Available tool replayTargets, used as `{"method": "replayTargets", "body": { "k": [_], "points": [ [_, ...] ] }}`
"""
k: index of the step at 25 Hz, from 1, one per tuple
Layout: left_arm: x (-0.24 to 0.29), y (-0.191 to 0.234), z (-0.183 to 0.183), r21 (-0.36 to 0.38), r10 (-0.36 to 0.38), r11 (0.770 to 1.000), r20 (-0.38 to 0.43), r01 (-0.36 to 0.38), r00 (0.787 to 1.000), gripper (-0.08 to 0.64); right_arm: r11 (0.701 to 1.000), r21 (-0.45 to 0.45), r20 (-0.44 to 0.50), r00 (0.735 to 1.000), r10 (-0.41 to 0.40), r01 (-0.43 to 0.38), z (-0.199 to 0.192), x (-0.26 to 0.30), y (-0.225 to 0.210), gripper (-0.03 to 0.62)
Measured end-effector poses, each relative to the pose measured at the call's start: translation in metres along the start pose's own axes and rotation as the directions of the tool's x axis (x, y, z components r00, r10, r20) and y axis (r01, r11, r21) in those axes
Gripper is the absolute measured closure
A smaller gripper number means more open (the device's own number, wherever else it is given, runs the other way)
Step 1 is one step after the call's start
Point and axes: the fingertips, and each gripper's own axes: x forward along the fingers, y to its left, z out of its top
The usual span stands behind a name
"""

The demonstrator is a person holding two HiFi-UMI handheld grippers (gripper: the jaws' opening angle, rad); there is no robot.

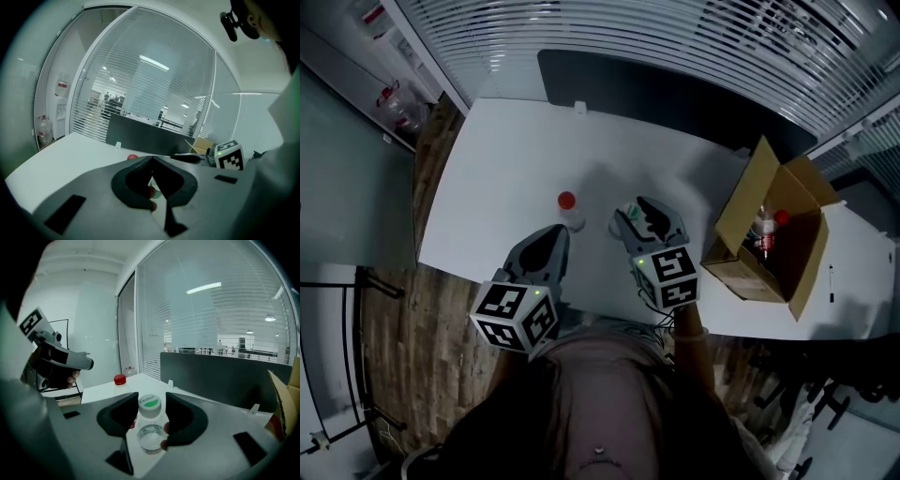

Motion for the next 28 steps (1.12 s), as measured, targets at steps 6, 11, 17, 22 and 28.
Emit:
{"method": "replayTargets", "body": {
  "k": [6, 11, 17, 22, 28],
  "points": [
    [0.008, -0.012, 0.000, 0.014, -0.033, 0.999, -0.005, 0.033, 0.999, 0.551, 1.000, 0.028, 0.092, 0.996, 0.005, -0.007, 0.024, -0.017, 0.003, 0.416],
    [0.013, -0.021, 0.001, 0.025, -0.058, 0.998, -0.008, 0.058, 0.998, 0.551, 0.999, 0.046, 0.108, 0.994, -0.021, 0.016, 0.028, -0.032, -0.004, 0.427],
    [0.019, -0.036, -0.001, 0.041, -0.087, 0.995, -0.021, 0.088, 0.996, 0.551, 0.992, 0.093, 0.141, 0.985, -0.097, 0.084, 0.032, -0.053, -0.025, 0.522],
    [0.025, -0.049, -0.002, 0.052, -0.110, 0.992, -0.027, 0.112, 0.994, 0.551, 0.985, 0.115, 0.161, 0.976, -0.145, 0.127, 0.032, -0.071, -0.040, 0.538],
    [0.038, -0.071, -0.003, 0.077, -0.150, 0.985, -0.037, 0.152, 0.988, 0.551, 0.978, 0.110, 0.182, 0.963, -0.198, 0.180, 0.032, -0.094, -0.057, 0.545]
  ]
}}
